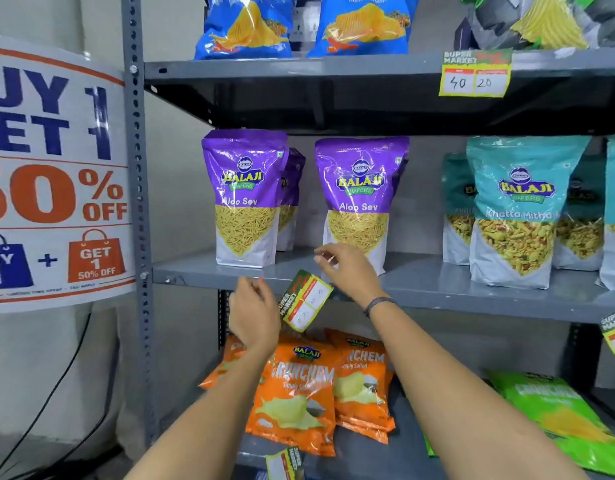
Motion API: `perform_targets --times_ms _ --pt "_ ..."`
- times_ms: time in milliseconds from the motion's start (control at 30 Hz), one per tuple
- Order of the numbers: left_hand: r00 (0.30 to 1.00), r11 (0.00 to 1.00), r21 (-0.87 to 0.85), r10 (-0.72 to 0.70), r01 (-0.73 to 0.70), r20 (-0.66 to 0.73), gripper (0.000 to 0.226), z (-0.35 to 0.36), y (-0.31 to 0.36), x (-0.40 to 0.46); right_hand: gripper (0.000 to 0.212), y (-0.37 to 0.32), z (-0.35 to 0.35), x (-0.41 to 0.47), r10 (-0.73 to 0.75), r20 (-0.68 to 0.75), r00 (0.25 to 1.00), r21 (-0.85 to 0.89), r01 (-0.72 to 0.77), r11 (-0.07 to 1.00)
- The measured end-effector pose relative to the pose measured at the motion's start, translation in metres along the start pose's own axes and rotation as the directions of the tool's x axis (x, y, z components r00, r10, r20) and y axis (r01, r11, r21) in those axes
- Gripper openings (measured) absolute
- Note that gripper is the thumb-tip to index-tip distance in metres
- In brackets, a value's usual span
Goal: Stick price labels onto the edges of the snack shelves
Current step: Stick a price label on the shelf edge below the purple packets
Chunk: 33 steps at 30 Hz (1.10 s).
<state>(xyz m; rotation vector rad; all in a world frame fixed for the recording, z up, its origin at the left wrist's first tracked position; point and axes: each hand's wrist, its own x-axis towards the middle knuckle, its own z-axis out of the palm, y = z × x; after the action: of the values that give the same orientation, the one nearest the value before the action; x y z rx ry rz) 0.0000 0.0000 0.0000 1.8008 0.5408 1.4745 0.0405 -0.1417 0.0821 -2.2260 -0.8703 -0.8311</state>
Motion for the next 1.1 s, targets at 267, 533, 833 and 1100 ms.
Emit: perform_targets --times_ms 267,533,833,1100 --pt "0.738 0.813 -0.264 -0.272 0.52 0.618 0.034 0.005 -0.025 0.0 0.02 -0.011 0.032 0.001 0.089 0.114 0.989 -0.012 -0.089 0.996" --pt "0.764 0.871 -0.277 -0.156 0.405 0.626 0.03 -0.007 -0.024 0.019 0.012 -0.01 0.038 0.003 0.152 0.1 0.983 0.051 -0.158 0.986" --pt "0.763 0.992 -0.085 0.122 -0.088 0.635 0.015 -0.019 -0.029 0.051 0.011 -0.006 0.037 -0.027 0.09 0.047 0.995 -0.121 -0.083 0.989" --pt "0.769 0.986 -0.033 0.15 -0.166 0.621 0.016 -0.014 -0.026 0.05 0.012 -0.008 0.037 -0.032 0.033 0.053 0.998 -0.22 -0.02 0.975"
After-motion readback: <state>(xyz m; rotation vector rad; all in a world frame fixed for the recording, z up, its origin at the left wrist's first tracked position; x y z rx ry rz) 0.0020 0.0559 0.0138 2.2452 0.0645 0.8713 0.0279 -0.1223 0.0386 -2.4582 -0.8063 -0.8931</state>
